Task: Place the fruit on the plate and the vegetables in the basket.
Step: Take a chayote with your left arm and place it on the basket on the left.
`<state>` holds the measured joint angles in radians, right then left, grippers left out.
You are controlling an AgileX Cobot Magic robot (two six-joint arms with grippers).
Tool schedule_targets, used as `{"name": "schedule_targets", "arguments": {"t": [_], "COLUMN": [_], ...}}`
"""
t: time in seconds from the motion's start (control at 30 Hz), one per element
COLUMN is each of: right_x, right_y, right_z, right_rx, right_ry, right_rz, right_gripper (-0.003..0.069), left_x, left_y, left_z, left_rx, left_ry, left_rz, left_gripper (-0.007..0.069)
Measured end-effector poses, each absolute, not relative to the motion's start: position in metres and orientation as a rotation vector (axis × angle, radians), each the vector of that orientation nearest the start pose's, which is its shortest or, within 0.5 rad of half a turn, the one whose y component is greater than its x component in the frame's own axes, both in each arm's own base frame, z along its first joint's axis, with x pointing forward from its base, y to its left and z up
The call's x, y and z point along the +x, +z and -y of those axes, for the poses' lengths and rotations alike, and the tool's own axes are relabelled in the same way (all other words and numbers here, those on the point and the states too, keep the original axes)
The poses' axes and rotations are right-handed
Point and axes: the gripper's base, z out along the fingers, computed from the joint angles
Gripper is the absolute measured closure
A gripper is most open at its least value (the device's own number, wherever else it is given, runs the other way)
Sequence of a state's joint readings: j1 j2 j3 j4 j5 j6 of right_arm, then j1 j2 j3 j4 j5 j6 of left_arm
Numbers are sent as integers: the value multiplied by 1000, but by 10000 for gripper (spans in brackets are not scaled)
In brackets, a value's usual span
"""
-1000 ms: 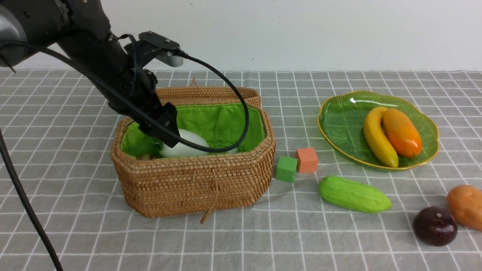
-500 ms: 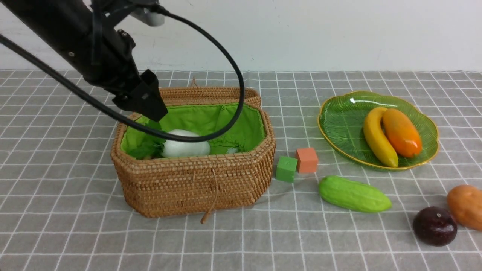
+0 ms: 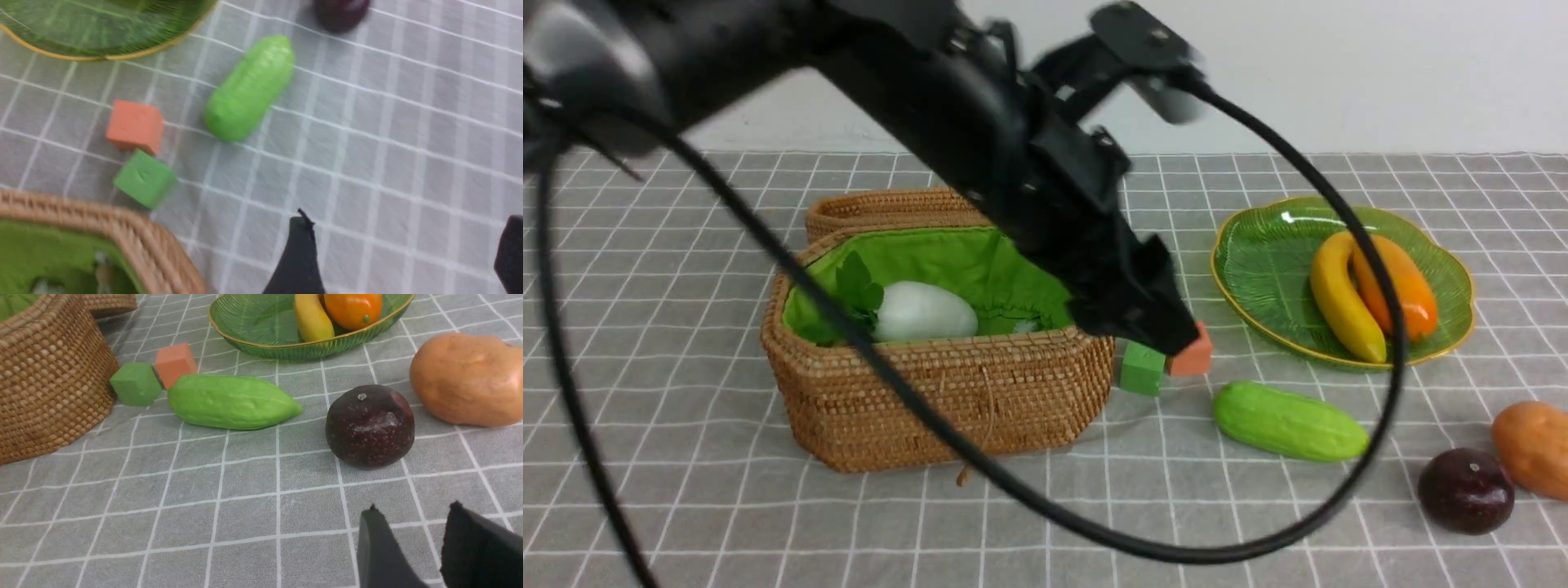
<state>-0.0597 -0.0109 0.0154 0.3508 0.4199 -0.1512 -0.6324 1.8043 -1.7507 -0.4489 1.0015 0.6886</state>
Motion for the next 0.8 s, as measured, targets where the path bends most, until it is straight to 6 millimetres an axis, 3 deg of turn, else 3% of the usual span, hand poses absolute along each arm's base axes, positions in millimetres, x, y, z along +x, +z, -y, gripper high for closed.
{"name": "schedule_targets", "arguments": {"t": [0.1,0.23,0.33,0.37,0.53,0.8], "right_x": [52,52,52,52,52,52], "right_y": [173,173,173,173,173,173], "right_z": [-10,-10,-10,-10,-10,-10], "right_rx": [121,121,121,121,121,121], "right_ry": [209,209,209,209,209,209], "right_rz": [-1883,-1883,-1883,-1883,-1883,-1883], "right_gripper": [419,419,419,419,419,419], "left_x": [314,319,321,323,336,346], "left_y": [334,302,283,267,234,203], "left_z": [303,345,358,366,380,393], "left_rx": [1373,1554,1648,1706,1733,1695], "left_ry": [-427,-222,-164,-142,-141,-152], "left_rz": [-2049,-1914,-1841,-1801,-1721,-1690], "left_gripper": [42,42,42,42,42,43]}}
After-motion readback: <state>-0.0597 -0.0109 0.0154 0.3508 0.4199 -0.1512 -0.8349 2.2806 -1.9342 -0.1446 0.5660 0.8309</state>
